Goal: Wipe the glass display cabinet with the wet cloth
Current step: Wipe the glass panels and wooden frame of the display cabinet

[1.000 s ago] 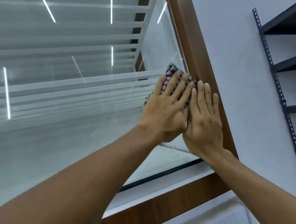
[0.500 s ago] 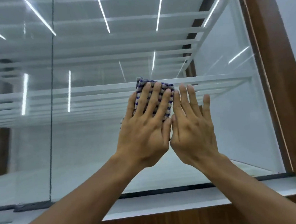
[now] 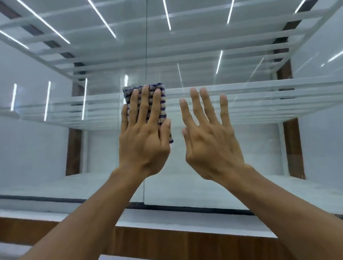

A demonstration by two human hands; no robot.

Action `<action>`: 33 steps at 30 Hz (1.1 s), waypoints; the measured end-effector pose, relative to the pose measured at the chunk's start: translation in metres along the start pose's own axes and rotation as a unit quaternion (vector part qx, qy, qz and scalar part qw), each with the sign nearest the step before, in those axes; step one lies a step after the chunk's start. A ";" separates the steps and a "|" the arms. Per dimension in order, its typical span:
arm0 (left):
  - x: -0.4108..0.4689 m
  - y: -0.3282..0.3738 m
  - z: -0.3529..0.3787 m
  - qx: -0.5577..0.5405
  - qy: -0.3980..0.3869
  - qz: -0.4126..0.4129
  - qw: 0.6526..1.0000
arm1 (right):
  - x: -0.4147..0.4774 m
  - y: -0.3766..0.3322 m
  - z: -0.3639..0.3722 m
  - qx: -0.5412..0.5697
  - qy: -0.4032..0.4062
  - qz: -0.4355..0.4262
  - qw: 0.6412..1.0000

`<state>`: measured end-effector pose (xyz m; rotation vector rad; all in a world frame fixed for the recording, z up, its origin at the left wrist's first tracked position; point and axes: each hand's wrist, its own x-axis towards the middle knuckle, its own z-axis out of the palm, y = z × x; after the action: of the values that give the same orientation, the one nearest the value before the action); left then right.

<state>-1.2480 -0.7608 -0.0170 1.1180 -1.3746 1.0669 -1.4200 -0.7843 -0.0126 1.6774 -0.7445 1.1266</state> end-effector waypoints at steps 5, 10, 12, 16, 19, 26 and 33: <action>-0.049 -0.001 0.001 -0.019 0.018 -0.069 0.997 | -0.030 0.015 -0.008 0.007 -0.006 -0.002 1.000; -0.037 0.066 0.017 0.006 -0.024 0.122 0.992 | -0.059 0.043 -0.020 0.008 0.009 0.051 0.999; -0.009 0.094 0.023 -0.005 -0.015 0.085 0.996 | -0.064 0.066 -0.027 -0.004 0.015 0.091 0.996; 0.004 0.153 0.038 -0.014 -0.022 0.091 0.995 | -0.072 0.106 -0.045 -0.012 0.025 0.138 0.990; -0.006 0.169 0.043 0.003 -0.040 0.180 0.983 | -0.084 0.129 -0.052 -0.016 0.024 0.139 0.990; 0.036 0.243 0.053 -0.033 -0.052 0.156 0.986 | -0.110 0.199 -0.080 -0.050 0.018 0.206 0.977; 0.014 0.296 0.068 0.011 -0.083 0.299 0.951 | -0.171 0.256 -0.116 -0.151 -0.038 0.257 0.954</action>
<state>-1.5515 -0.7768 -0.0177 0.8317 -1.9080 1.4379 -1.7452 -0.7730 -0.0612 1.3037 -1.3846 1.2221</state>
